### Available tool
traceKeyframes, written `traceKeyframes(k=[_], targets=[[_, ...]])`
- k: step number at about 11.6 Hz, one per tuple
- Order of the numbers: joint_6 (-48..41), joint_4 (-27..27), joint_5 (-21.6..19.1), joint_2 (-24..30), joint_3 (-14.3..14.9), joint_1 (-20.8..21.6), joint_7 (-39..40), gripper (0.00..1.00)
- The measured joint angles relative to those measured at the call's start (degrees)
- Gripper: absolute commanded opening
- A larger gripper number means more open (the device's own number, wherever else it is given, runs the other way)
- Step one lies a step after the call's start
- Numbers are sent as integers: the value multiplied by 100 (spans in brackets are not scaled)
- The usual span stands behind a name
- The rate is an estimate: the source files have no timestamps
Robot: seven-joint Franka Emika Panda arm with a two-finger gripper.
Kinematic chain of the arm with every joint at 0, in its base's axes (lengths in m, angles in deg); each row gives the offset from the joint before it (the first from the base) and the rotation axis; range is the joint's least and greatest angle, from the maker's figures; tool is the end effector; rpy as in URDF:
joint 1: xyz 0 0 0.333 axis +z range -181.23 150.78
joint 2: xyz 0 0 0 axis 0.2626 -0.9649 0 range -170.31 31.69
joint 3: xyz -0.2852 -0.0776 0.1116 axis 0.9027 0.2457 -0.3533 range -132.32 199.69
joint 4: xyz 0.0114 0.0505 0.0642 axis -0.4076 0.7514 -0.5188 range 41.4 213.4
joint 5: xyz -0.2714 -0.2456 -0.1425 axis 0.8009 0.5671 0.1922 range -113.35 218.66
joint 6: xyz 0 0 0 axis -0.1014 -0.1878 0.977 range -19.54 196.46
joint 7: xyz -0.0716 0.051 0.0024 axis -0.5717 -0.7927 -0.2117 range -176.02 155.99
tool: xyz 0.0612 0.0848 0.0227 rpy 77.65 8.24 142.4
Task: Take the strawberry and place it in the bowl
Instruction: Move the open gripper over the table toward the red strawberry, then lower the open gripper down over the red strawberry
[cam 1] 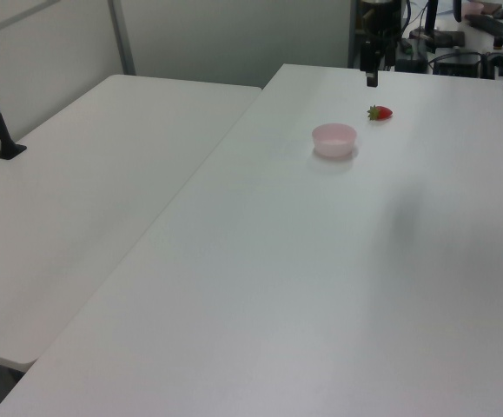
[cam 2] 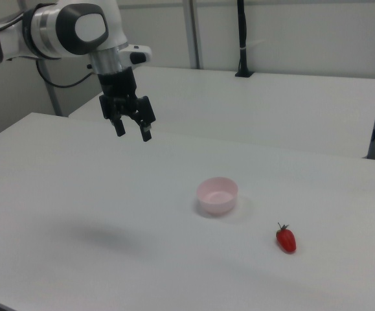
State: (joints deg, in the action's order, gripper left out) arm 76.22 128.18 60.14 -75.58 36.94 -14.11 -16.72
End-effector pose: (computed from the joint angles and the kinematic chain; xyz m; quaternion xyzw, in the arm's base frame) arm 0.5905 -0.0335 0.5634 0.9950 -0.0701 -0.0171 0.0687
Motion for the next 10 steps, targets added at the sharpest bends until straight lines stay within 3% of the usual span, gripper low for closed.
traceKeyframes(k=[4, 10], targets=[[384, -18, -4, -82, 11, -551, 639, 100], [1300, -32, -19, -713, 22, -1372, 1662, 100]])
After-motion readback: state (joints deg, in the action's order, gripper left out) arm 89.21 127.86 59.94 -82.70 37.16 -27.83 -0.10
